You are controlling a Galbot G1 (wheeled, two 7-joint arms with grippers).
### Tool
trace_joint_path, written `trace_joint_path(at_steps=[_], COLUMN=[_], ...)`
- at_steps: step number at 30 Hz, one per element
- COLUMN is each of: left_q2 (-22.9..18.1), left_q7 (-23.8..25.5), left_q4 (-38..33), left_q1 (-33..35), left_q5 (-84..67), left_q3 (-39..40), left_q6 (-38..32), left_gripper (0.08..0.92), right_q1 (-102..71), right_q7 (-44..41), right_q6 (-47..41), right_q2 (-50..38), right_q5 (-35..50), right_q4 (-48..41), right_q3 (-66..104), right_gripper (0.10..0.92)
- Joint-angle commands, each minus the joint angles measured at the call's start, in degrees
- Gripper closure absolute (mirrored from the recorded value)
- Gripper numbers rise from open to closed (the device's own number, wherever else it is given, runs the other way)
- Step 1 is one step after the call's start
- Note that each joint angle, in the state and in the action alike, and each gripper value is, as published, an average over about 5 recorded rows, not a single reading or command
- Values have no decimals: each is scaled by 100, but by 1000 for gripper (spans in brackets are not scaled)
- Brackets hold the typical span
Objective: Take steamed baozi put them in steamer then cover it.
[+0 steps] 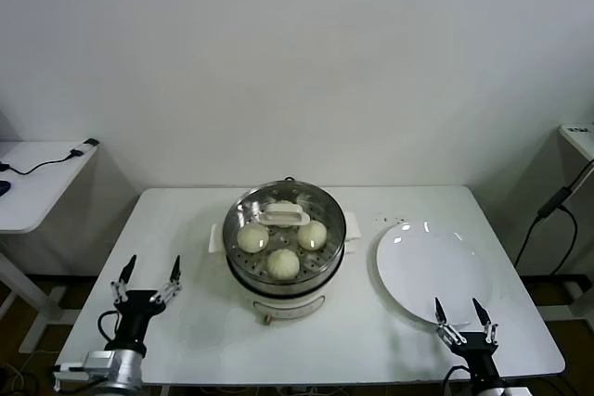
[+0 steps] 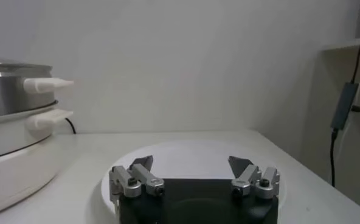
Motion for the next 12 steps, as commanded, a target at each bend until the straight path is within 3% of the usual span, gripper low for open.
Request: trace_joint_path(at_steps=[1,12], left_q2=[56,33], left_q7=[41,78], left_q4=[356,324], left_q1=[268,278], left_q5=[-899,-868], left_q3=[-297,-242], left_q6=[-396,-384], left_gripper=[177,177], right_q1=[6,-6], right_q7=[2,-18], right_q6=[25,54], right_q2=[48,82], right_q5=[6,40], right_q4=[-45,-80], right_q3=[-12,-5], right_gripper=[203,203])
